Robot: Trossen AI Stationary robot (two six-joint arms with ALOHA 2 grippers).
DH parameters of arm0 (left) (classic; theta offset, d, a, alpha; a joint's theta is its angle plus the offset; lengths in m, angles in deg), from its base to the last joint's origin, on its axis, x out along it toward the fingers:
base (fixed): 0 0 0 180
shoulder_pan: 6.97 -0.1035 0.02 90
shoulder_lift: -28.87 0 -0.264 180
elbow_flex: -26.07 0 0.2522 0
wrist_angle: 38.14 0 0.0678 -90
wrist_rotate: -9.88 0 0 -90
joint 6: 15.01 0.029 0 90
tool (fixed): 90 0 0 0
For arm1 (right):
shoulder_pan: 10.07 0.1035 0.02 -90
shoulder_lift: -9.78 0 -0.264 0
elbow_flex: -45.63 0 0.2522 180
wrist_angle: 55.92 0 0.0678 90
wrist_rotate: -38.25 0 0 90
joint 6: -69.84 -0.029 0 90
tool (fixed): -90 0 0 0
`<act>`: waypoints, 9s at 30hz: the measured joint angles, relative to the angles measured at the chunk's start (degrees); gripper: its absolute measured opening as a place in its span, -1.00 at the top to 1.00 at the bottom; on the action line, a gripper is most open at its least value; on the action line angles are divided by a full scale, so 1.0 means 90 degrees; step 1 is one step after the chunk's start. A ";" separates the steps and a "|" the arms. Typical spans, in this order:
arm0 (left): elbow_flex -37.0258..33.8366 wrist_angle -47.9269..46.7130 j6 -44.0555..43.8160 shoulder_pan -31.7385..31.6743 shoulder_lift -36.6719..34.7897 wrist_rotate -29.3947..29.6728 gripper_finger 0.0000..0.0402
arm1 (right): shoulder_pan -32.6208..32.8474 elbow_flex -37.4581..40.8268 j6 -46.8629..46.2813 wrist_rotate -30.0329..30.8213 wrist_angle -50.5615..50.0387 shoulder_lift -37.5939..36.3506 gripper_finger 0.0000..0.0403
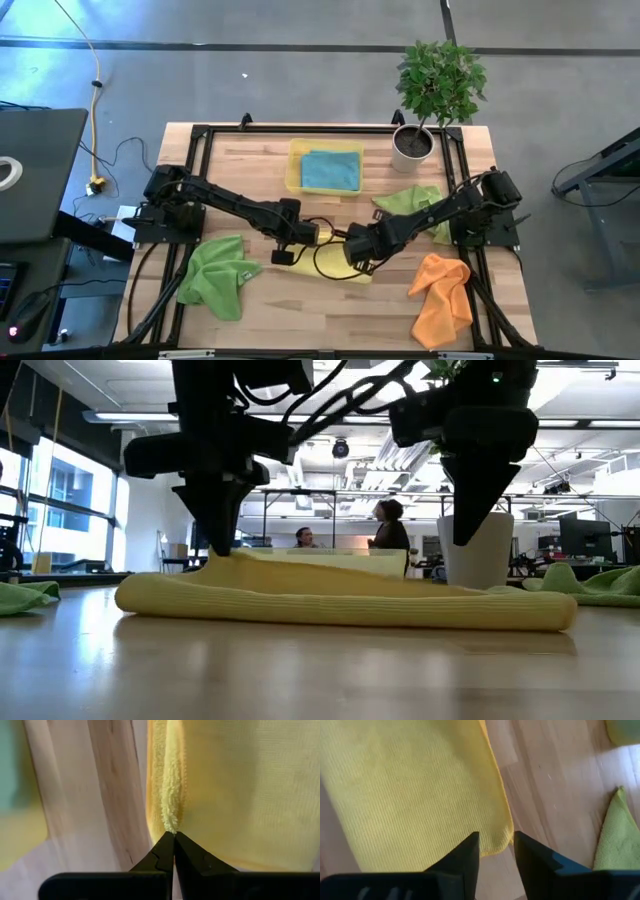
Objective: Fold microfiber towels
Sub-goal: Fold the yellow microfiber cloth, then put the folded yellow microfiber cloth into the yellow bin
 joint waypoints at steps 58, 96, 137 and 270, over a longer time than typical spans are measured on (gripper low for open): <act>-0.1657 0.2992 -0.1171 0.0401 -0.0074 -0.1330 0.26 | 0.0672 0.2402 -0.5459 0.0360 0.2783 -0.0816 0.37; 0.0328 0.1585 -0.1580 0.0518 -0.0182 -0.1386 0.35 | 0.0678 0.2375 -0.5964 -0.0322 0.2456 -0.0328 0.35; 0.5274 -0.4133 -0.1672 0.1256 -0.0788 -0.0135 0.35 | 0.0685 -0.0524 -0.5465 -0.0739 -0.1338 -0.0437 1.00; 0.5248 -0.4129 -0.2306 0.1250 -0.2927 0.1062 0.35 | -0.0795 0.0385 -0.1248 -0.0316 0.1422 -0.1175 0.27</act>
